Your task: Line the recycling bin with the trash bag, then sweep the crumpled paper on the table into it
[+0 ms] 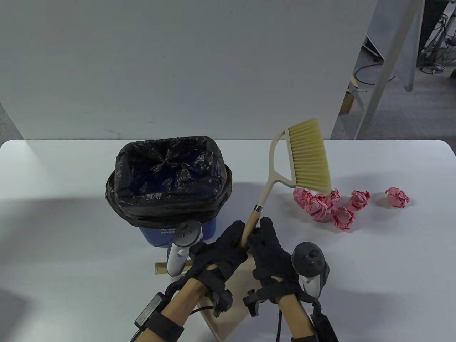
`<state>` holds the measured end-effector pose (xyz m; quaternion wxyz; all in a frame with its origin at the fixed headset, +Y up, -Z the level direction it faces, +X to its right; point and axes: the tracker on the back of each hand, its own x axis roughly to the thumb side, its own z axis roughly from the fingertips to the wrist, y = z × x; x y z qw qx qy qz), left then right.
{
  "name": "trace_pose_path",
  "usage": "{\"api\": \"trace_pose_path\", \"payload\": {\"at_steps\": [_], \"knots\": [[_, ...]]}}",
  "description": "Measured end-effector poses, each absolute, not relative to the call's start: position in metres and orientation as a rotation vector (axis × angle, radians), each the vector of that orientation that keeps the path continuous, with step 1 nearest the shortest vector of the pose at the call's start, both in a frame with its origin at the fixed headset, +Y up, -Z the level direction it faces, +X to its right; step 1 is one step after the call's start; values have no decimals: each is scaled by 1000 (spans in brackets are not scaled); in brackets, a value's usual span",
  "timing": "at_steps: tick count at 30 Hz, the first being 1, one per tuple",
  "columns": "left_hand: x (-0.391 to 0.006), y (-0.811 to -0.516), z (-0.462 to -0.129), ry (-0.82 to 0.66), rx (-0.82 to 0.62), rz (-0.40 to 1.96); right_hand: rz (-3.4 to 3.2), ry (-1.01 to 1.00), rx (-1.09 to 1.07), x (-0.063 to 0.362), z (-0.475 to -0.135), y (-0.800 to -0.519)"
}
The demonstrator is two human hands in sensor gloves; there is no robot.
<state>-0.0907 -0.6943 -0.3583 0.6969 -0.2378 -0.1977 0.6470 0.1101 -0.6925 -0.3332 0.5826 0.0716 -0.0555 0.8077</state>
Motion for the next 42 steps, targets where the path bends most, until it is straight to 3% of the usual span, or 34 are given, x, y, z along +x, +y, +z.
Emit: {"api": "trace_pose_path", "payload": {"at_steps": [11,14,18,23,26,32,42], "knots": [[-91,-694,-352,-583,-515,1387,1796,-130,141,121,-334,-690],[-104,-675,-350,-614,-400,1165,1727,-114,150,122,-331,-683],[-118,-661,-341,-638,-162,643,1743,-110,125,126,-326,-681],[-138,-668,-329,-630,-228,438,1719,27,123,128,-329,-685],[-154,-679,-329,-604,-158,308,1741,149,124,127,-330,-691],[-170,-690,-339,-542,-217,333,1754,335,76,128,-331,-696],[-169,-690,-335,-520,-246,329,1900,195,-199,175,-326,-683]]}}
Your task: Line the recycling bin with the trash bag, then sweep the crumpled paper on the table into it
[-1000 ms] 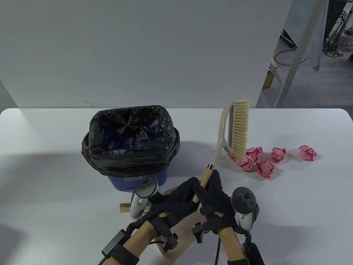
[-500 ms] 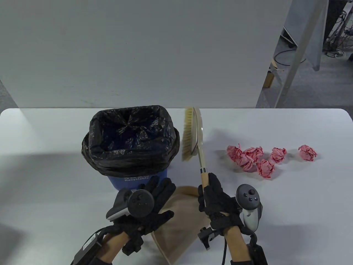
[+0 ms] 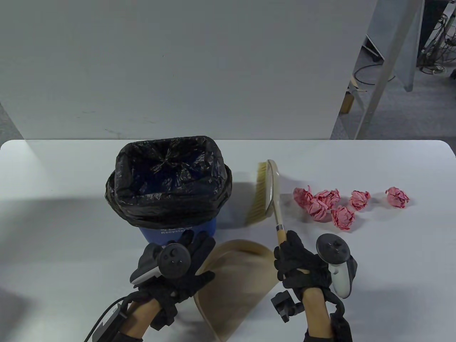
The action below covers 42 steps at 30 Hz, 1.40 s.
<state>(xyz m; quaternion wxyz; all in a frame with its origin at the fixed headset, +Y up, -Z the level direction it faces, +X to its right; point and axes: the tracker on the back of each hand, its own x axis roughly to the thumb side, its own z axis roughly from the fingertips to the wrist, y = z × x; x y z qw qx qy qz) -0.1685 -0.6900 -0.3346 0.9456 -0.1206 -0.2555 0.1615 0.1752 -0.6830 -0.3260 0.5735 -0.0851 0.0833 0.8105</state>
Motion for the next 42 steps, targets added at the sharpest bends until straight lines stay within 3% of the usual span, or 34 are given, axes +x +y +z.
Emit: {"api": "trace_pose_path", "payload": {"at_steps": [16,32,42], "knots": [[-170,-691,-335,-445,-294,271,1952,-23,-474,222,-316,-678],[-166,-695,-342,-396,-332,0,2066,-279,-217,200,-314,-658],[-174,-694,-346,-371,-388,97,2113,-416,-192,201,-310,-652]]}}
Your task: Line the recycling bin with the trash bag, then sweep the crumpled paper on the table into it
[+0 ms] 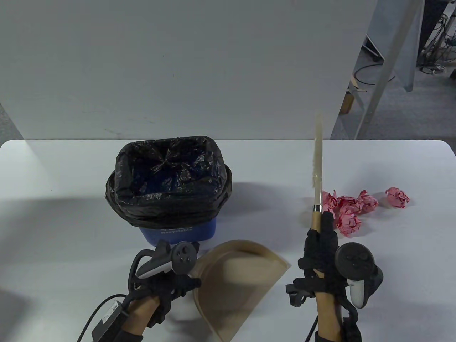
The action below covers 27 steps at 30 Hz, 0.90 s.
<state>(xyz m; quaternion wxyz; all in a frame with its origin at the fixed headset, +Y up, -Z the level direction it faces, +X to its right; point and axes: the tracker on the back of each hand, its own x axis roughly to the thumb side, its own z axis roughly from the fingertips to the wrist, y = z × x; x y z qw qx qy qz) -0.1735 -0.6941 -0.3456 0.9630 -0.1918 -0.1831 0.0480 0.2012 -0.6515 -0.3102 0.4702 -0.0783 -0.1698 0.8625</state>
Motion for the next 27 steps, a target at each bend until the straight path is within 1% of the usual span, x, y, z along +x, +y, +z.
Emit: {"api": "trace_pose_path", "payload": {"at_steps": [5,8,12,16,19,22,26,27], "knots": [[-185,-701,-350,-299,-518,83,2126,-456,-227,205,-309,-651],[-187,-705,-352,-290,-557,89,2123,-475,-253,208,-307,-650],[-188,-707,-354,-293,-541,162,2078,-504,-309,219,-303,-650],[-191,-711,-358,-312,-504,322,2059,-544,-402,230,-298,-649],[-188,-712,-358,-311,-470,324,2057,-560,-464,236,-295,-649],[-183,-711,-356,-292,-464,376,2074,-565,-530,240,-293,-649],[-165,-711,-353,-277,-471,509,2126,-539,-640,243,-290,-648],[-155,-710,-352,-278,-467,540,2145,-520,-678,244,-289,-648]]}}
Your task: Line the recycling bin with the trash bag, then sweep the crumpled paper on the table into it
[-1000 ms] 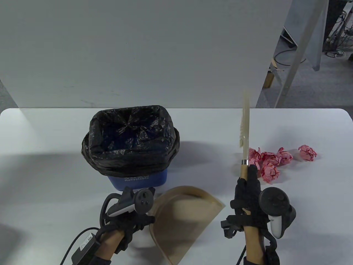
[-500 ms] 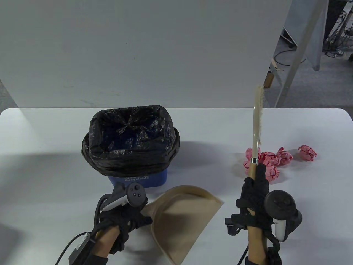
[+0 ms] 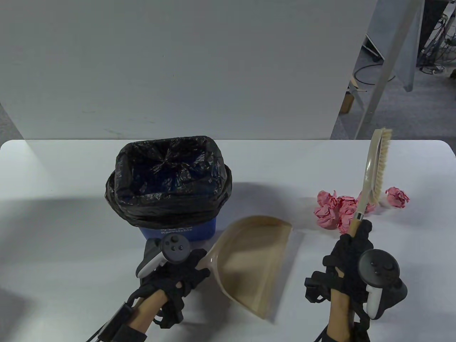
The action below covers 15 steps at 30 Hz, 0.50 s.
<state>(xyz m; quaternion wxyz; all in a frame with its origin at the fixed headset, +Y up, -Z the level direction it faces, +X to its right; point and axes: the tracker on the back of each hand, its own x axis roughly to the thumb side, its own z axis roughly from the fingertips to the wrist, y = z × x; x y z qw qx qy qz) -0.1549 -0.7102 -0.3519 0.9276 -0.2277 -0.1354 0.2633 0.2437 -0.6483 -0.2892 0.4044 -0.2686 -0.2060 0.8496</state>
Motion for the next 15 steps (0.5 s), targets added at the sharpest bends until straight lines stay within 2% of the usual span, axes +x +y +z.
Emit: {"api": "trace_pose_path", "payload": {"at_steps": [4,9,15], "knots": [[-123,-705,-348,-248,-428,555,2165,-426,-758,246,-291,-653],[-82,-706,-356,-102,-409,602,2189,-304,-772,244,-296,-659],[-40,-711,-369,-11,-424,536,2213,-219,-767,242,-299,-661]]}}
